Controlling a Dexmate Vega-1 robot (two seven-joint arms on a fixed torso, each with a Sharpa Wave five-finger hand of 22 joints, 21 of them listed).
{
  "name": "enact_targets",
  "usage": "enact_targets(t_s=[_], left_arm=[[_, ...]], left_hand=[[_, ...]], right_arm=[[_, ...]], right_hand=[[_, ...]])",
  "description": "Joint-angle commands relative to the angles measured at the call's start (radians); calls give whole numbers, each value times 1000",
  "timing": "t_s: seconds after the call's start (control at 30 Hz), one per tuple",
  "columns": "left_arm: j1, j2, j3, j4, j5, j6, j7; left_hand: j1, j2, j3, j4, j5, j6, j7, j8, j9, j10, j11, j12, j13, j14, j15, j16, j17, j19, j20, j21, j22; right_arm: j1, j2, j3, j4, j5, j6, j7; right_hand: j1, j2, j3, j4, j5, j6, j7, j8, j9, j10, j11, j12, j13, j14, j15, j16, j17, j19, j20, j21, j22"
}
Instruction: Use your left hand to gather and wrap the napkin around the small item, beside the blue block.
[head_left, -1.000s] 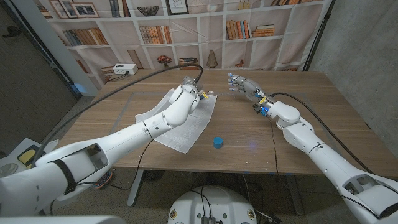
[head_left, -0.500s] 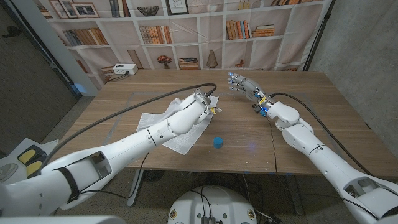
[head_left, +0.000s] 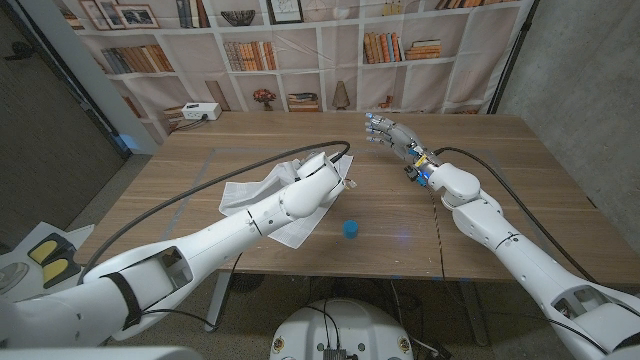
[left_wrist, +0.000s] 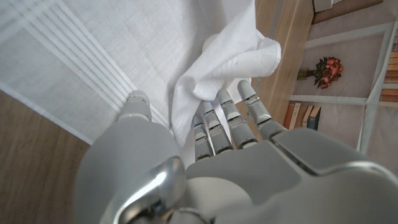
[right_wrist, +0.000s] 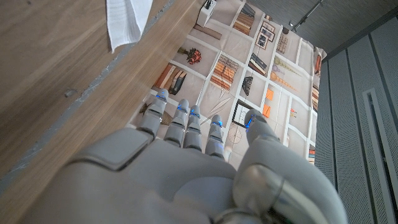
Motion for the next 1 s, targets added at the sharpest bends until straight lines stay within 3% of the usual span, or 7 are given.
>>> enact_targets(t_s=[0.03, 0.23, 0.37, 0.53, 0.63, 0.77, 1.0], left_arm=[[15, -29, -28, 3, -52, 25, -49], [110, 49, -78, -156, -35, 108, 197], [171, 64, -130, -247, -48, 143, 292], [232, 78, -160, -359, -29, 133, 358], [250, 75, -172, -401, -24, 102, 344], [254, 63, -189, -441, -61, 41, 267], [258, 23, -191, -459, -52, -8, 128]], left_hand=[[-54, -2, -26, 25, 9, -42, 3, 4, 2, -28, 17, -1, -5, -42, -56, 1, -6, -35, 13, -33, 1], [-79, 34, -25, 45, 17, 4, -8, 27, 2, -39, 14, 6, -13, -90, -42, 1, -16, -106, 45, -82, 1], [-81, 56, -18, 47, 16, -9, -19, 19, 1, -69, 14, 2, -18, -129, -32, -3, -25, -149, 64, -114, 2], [-81, 62, -17, 44, 12, -32, -13, 13, 1, -103, 2, 0, -22, -129, -40, 7, -33, -140, 48, -125, 4], [-82, 50, -23, 38, 11, -23, -16, 19, 1, -94, -6, 9, -23, -117, -45, 15, -35, -134, 39, -128, 6], [-73, 28, -31, 21, 19, 67, -32, 47, 3, -11, -46, 54, -19, -90, -66, 32, -38, -130, 39, -142, 11], [-65, 21, -38, 9, 31, 195, -20, 74, 5, 93, -56, 114, -7, -48, -84, 47, -38, -121, 42, -156, 13]], right_arm=[[-13, -7, 1, -22, -3, 0, -16], [-19, -12, 2, -29, -3, -4, -20], [-27, -16, 5, -42, -2, -8, -27], [-39, -25, 9, -65, -3, -13, -36], [-43, -28, 8, -68, -6, -2, -34], [-57, -30, 13, -86, -6, 0, -50], [-85, -41, 19, -120, -7, 0, -70]], right_hand=[[1, 1, 0, 1, 2, 0, -5, 0, 5, 1, -6, -1, 2, 11, -2, 7, 2, 8, 2, 7, 4], [1, 0, 0, 1, 2, 1, -6, 1, 5, 1, -9, -1, 2, 11, -2, 7, 2, 9, 2, 7, 4], [2, 1, 0, 1, 2, 1, -4, 1, 5, 0, -10, -2, 2, 11, -2, 7, 2, 10, 3, 7, 4], [3, 1, 1, 0, 2, 3, -2, 2, 5, 1, -9, -2, 2, 11, -1, 7, 2, 10, 2, 7, 4], [3, 1, 1, -1, 2, 5, 1, 3, 5, 0, -10, -2, 2, 12, -1, 7, 2, 10, 3, 7, 4], [4, 1, 1, -1, 2, 5, -1, 3, 5, 0, -9, -2, 2, 12, -2, 7, 2, 10, 2, 7, 4], [4, 1, 2, -1, 2, 3, -3, 2, 5, 0, -9, -2, 2, 13, -3, 7, 3, 12, 1, 7, 4]])
